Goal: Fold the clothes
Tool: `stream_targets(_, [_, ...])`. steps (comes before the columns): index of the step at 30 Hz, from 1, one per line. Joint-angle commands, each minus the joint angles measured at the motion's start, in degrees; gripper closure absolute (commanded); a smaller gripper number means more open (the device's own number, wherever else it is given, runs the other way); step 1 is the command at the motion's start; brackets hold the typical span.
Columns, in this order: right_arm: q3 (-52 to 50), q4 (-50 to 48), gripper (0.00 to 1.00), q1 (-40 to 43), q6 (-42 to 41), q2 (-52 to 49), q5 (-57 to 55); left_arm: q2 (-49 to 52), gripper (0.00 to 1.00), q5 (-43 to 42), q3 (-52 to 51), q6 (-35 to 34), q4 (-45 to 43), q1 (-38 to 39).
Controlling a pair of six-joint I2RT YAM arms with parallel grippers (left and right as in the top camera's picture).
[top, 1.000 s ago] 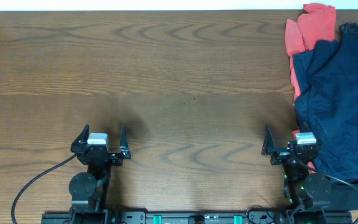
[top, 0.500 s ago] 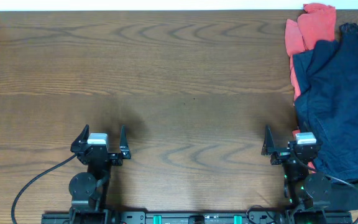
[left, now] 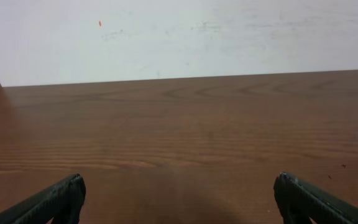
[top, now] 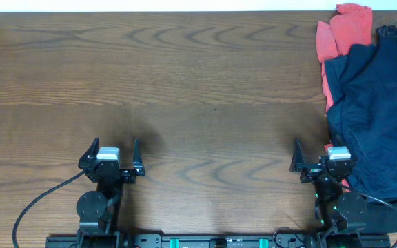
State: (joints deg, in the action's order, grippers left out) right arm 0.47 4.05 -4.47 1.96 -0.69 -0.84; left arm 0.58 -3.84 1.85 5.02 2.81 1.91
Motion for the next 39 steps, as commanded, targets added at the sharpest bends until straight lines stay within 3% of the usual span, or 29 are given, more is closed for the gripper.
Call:
stream_targets(1, [-0.15, 0.17, 0.01, 0.44, 0.46, 0.31, 0.26, -0.35, 0.02, 0.46, -1.62, 1.18, 0.79, -0.35])
stream_targets(22, [-0.15, 0.00, 0.01, 0.44, 0.44, 0.31, 0.07, -0.33, 0.02, 0.46, -1.62, 1.11, 0.96, -0.35])
stream_targets(30, [0.46, 0.09, 0.01, 0.44, -2.62, 0.31, -1.36, 1.64, 0.02, -0.59, -1.03, -11.61, 0.94, -0.35])
stream_targets(39, [9.33, 6.16, 0.01, 0.44, -2.54, -5.90, -9.97, 10.88, 0.02, -3.17, 8.41, -11.76, 1.90, -0.35])
